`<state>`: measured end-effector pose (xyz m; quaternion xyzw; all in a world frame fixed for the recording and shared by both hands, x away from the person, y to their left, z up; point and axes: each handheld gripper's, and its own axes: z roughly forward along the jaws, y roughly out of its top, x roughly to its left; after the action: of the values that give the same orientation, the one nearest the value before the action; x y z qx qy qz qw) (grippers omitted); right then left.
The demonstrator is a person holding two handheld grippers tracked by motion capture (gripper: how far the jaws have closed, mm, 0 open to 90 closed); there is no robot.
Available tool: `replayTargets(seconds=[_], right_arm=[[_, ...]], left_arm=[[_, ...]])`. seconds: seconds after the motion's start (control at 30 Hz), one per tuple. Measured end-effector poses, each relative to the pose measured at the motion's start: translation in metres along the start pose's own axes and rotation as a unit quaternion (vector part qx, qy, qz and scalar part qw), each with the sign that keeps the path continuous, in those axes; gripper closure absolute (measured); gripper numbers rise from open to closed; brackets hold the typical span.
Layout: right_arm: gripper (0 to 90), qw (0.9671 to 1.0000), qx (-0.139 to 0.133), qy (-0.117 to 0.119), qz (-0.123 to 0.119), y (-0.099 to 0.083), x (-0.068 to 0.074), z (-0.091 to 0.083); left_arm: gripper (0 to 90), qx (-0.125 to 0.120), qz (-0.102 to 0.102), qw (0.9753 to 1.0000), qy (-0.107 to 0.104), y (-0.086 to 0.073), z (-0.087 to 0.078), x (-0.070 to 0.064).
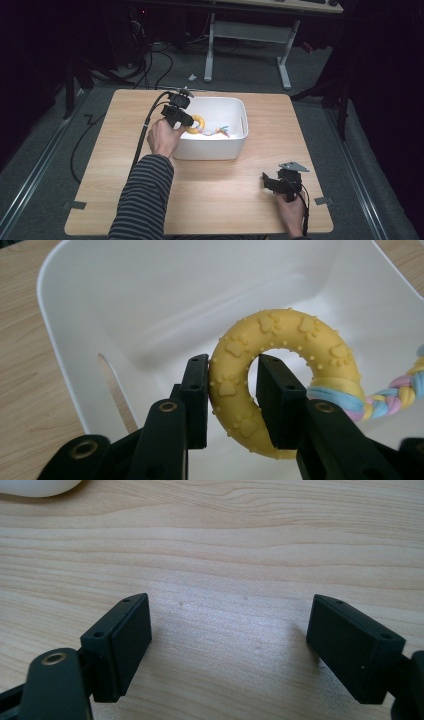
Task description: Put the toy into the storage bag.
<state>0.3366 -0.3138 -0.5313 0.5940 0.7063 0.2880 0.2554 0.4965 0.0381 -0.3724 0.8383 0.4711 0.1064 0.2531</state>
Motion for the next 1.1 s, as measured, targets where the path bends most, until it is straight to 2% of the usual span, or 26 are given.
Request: replayTargets(seconds=[0.33, 0.7, 0.77, 0.87, 1.1], right_arm=[[18.0, 1.0, 0.0, 0.0, 0.001, 0.0, 0.0, 0.0], [18.0, 1.0, 0.0, 0.0, 0.0, 0.0, 0.0, 0.0], [18.1, 1.0, -0.001, 0.0, 0.001, 0.0, 0.0, 0.0], [18.1, 1.0, 0.0, 0.0, 0.001, 0.0, 0.0, 0.0], [17.8, 1.0, -0.001, 0.001, 0.0, 0.0, 0.0, 0.0]], left_arm=[[66.6, 0.012, 0.004, 0.9999, -0.011, -0.005, 0.006, -0.002], [66.0, 0.024, 0.019, 0.9994, -0.015, -0.007, 0.009, -0.008], [64.2, 0.019, 0.008, 0.9995, -0.025, -0.007, 0.008, -0.008], [50.8, 0.0, -0.008, 0.9994, -0.034, -0.007, 0.002, -0.006], [42.8, -0.029, -0.004, 0.9991, -0.031, -0.011, -0.016, -0.002]])
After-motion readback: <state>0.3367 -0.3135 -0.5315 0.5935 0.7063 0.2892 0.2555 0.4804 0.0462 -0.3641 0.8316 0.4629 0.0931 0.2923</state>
